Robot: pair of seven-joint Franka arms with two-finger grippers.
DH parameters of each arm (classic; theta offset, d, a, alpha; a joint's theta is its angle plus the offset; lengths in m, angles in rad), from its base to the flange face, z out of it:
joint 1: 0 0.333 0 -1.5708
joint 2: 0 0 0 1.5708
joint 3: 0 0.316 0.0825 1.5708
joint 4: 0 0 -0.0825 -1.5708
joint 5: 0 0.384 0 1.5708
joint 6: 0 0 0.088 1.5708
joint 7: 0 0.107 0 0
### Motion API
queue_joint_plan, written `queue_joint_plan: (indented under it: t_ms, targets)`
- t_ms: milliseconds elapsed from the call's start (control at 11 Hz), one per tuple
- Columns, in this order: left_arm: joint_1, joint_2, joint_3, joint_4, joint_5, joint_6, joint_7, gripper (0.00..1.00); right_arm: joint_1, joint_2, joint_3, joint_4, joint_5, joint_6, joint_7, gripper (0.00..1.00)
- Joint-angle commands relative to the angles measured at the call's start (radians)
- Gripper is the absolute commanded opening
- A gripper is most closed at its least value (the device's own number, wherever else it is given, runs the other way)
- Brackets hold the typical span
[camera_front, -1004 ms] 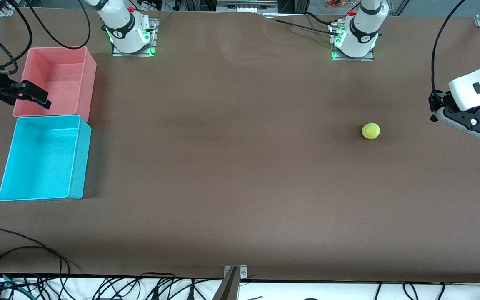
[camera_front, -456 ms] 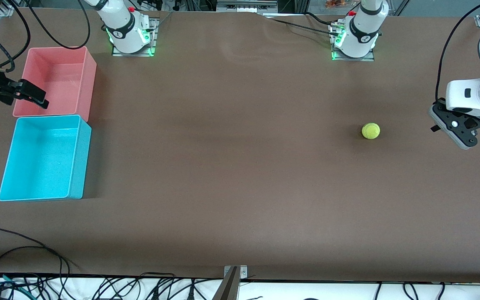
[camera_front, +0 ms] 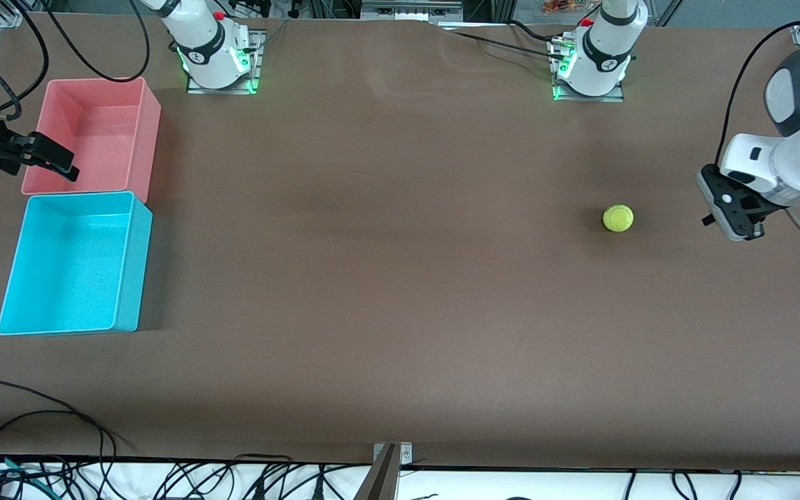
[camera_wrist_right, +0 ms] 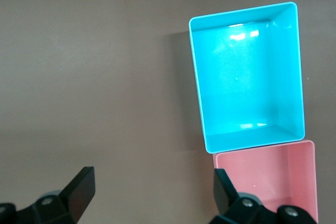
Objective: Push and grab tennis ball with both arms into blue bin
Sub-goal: 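Lower the left gripper beside the tennis ball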
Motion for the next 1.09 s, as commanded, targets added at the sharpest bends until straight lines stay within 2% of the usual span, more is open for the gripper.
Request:
queue_joint_plan:
  t_ms: [0, 274, 730, 821, 1004]
  targets:
    - [0.025, -0.037, -0.007, -0.188, -0.007, 0.200, 0.237, 0.00, -0.004, 0.000, -0.004, 0.021, 0.027, -0.012, -0.006, 1.00]
    - [0.054, -0.006, -0.007, -0.269, -0.005, 0.246, 0.299, 0.00, -0.004, -0.001, -0.006, 0.022, 0.026, -0.016, -0.008, 1.00]
    - [0.128, 0.081, -0.007, -0.276, -0.005, 0.327, 0.442, 0.00, -0.004, 0.000, -0.004, 0.033, 0.027, -0.018, -0.006, 1.00]
    - [0.130, 0.081, -0.007, -0.304, -0.007, 0.360, 0.457, 0.00, -0.002, 0.002, -0.004, 0.033, 0.027, -0.016, -0.005, 1.00]
    - [0.130, 0.081, -0.007, -0.428, -0.005, 0.544, 0.460, 0.00, -0.002, 0.002, -0.004, 0.033, 0.027, -0.016, -0.005, 1.00]
